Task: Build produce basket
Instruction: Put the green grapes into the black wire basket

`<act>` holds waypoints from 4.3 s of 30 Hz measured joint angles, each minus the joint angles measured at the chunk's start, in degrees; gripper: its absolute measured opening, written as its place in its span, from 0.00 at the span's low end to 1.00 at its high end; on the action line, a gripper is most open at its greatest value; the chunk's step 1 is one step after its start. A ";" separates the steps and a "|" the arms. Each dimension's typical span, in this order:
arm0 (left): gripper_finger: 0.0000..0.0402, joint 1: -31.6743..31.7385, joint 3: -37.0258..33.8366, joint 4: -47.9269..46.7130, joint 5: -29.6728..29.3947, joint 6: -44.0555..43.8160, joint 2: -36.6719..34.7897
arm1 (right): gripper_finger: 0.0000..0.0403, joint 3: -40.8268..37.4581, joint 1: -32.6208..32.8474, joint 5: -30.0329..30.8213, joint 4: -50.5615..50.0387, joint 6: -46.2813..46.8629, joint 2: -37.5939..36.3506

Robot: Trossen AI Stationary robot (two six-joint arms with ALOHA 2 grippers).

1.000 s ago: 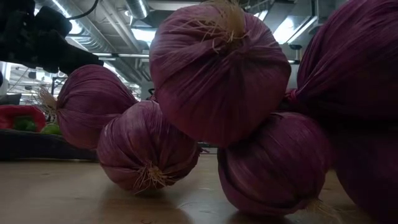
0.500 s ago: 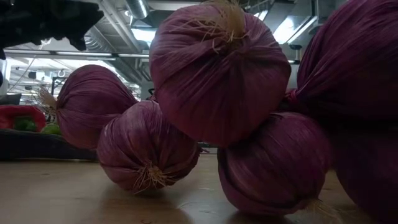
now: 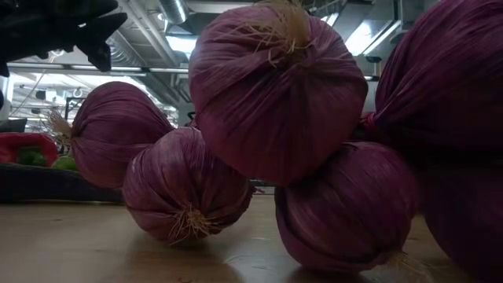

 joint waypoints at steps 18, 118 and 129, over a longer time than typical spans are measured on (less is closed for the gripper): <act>0.23 -2.78 0.00 5.34 -17.91 -8.23 10.95 | 0.45 0.09 -0.02 10.22 17.81 10.27 0.62; 0.23 35.86 54.47 -52.26 -19.31 -30.48 88.32 | 0.45 22.18 0.00 19.06 -10.87 14.18 33.53; 0.23 35.73 54.39 -50.93 -14.96 -26.44 88.10 | 0.45 22.18 0.00 19.06 -10.87 14.18 33.51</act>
